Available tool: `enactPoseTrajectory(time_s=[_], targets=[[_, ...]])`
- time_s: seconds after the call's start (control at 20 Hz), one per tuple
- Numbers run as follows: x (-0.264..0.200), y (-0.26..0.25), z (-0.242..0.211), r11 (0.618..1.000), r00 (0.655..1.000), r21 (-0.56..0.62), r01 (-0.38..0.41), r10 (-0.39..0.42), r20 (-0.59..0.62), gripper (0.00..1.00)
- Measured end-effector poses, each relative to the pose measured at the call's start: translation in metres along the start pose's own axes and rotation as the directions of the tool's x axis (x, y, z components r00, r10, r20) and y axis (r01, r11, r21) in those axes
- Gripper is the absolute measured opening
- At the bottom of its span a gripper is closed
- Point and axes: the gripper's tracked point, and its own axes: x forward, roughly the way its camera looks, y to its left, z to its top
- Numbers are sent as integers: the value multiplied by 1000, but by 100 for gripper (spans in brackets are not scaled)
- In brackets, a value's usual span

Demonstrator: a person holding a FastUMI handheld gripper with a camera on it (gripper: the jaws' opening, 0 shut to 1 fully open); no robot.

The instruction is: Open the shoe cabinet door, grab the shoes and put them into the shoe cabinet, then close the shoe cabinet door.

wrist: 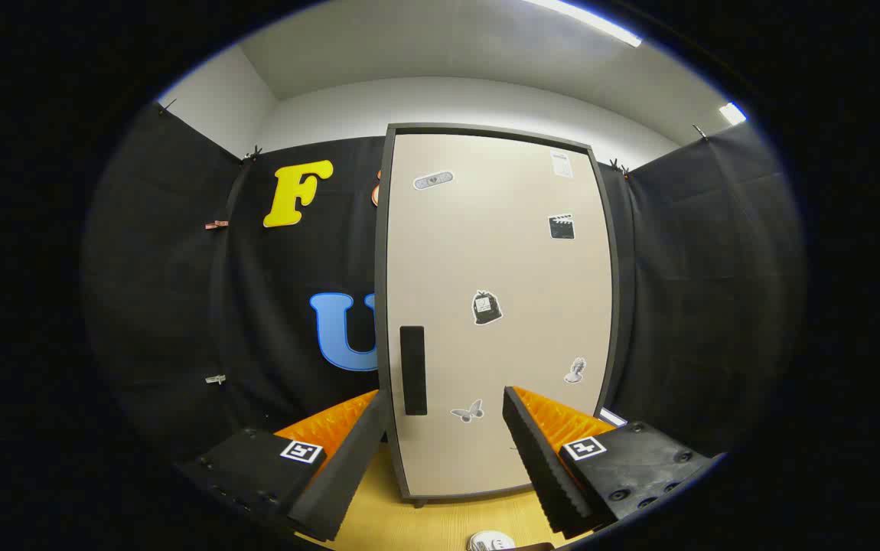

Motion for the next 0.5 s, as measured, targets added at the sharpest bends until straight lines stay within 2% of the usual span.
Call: enactPoseTrajectory(time_s=[0.5], targets=[[1, 2, 0, 1000, 1000, 5, -5, 5, -1, 98]])
